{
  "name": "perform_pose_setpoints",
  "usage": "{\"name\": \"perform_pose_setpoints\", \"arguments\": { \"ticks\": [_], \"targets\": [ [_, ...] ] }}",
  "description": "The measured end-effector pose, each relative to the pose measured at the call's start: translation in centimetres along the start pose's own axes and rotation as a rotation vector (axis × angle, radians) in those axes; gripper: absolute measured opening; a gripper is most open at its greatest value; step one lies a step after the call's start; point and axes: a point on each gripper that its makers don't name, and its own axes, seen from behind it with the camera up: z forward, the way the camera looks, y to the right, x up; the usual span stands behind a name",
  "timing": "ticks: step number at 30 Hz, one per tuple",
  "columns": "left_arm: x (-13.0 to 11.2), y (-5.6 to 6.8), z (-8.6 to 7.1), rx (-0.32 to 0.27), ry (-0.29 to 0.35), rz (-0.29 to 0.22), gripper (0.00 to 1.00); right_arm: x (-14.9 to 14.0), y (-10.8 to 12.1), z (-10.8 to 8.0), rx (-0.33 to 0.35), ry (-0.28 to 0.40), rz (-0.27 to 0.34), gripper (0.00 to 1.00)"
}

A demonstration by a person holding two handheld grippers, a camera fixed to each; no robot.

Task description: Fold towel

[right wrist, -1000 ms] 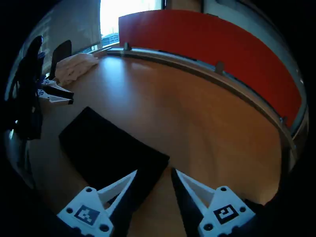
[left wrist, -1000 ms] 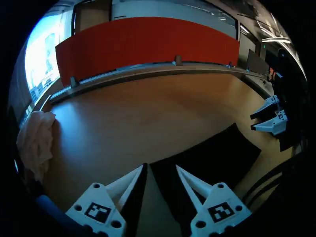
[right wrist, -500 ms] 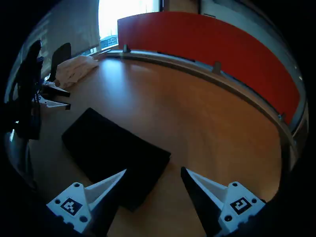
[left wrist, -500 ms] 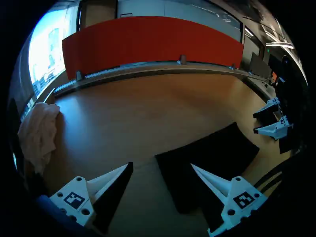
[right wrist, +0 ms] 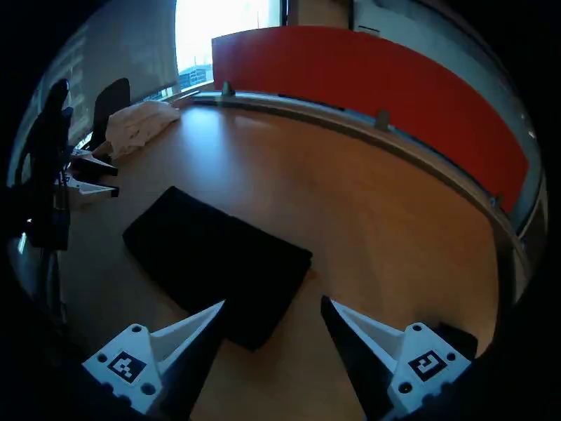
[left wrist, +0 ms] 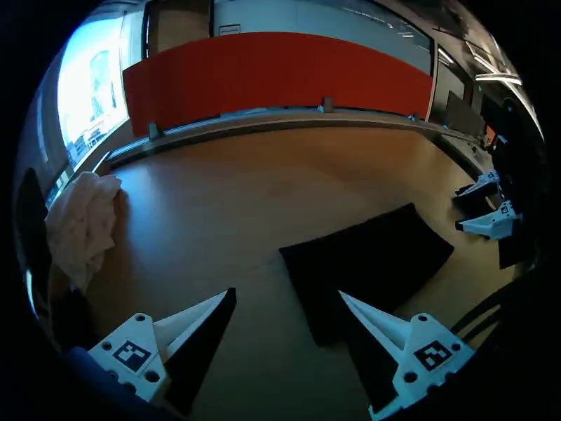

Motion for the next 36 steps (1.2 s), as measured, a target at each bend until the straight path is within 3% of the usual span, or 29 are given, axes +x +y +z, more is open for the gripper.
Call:
{"name": "perform_pose_setpoints", "arguments": {
  "ticks": [9,17,36],
  "targets": [
    [-2.7,0.0,-3.1,0.026,-0.011,-0.033,0.97,-1.0,-0.9,-2.0,-0.007,0.01,0.011,0.96],
    [-4.4,-0.8,-5.1,0.056,-0.012,-0.059,0.97,-1.9,-1.4,-3.1,-0.006,0.013,0.005,0.96],
    [-6.4,-2.5,-9.7,0.136,0.017,-0.116,0.97,-2.3,-2.7,-1.0,0.108,-0.014,-0.135,0.96]
  ]
}}
